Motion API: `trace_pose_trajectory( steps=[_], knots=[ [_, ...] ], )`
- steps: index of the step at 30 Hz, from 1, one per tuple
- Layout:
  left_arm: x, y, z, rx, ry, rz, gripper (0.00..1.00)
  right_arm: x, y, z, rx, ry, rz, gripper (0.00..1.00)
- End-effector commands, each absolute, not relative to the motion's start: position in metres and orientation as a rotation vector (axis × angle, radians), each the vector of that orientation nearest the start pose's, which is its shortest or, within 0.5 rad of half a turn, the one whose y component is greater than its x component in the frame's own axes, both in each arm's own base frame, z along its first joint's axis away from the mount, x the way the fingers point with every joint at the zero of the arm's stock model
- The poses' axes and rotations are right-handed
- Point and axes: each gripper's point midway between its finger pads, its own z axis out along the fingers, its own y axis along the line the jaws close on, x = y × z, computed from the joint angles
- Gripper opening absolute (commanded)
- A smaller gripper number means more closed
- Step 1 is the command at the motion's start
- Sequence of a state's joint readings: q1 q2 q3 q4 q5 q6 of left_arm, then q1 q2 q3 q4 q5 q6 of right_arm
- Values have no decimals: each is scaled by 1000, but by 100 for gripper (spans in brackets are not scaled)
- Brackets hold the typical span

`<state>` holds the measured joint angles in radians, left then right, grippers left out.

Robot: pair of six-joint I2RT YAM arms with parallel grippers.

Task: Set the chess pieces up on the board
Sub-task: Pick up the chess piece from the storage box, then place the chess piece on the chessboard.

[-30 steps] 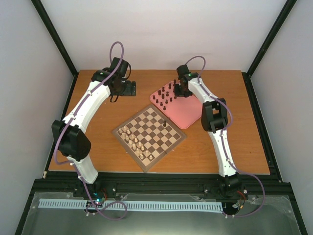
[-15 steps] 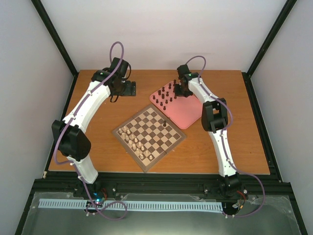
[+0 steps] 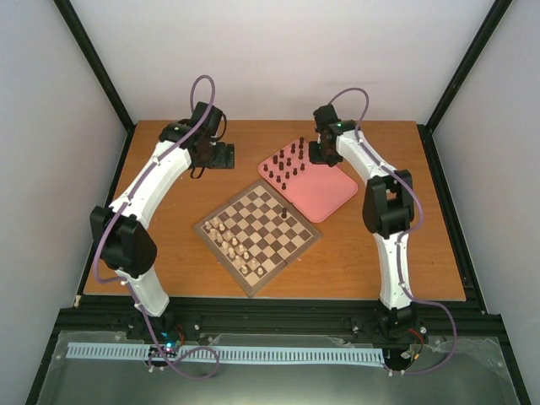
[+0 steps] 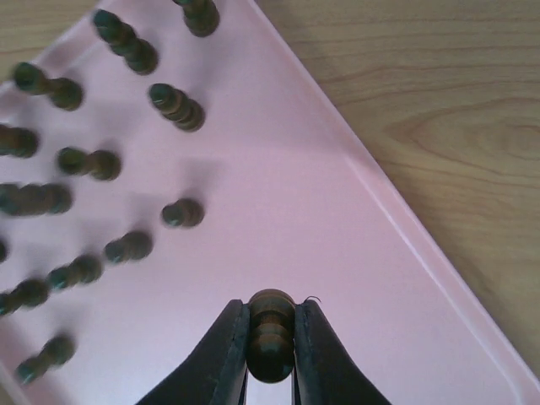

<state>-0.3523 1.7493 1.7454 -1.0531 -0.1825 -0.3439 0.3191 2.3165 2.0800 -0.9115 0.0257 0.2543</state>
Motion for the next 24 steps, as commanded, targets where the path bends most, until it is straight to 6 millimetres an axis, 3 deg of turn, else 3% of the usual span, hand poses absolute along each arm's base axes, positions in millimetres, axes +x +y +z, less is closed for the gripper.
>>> trace_pose_trajectory(
  steps=[1,9,15,19,24],
  knots=[
    [412,-117,238,-87,2554,-42,100,505,174,131,-138,2654,137,8],
    [406,-115,240,-68,2552,-40,100,407,205,151,-368,2674,132,8],
    [403,-115,243,-61,2541,-48,100,333,234,151,-537,2674,191,8],
    [401,-116,244,-60,2535,-70,100,303,247,136,-637,2693,198,8],
    [397,-114,244,-56,2526,-69,100,281,260,124,-705,2703,216,8]
  ],
)
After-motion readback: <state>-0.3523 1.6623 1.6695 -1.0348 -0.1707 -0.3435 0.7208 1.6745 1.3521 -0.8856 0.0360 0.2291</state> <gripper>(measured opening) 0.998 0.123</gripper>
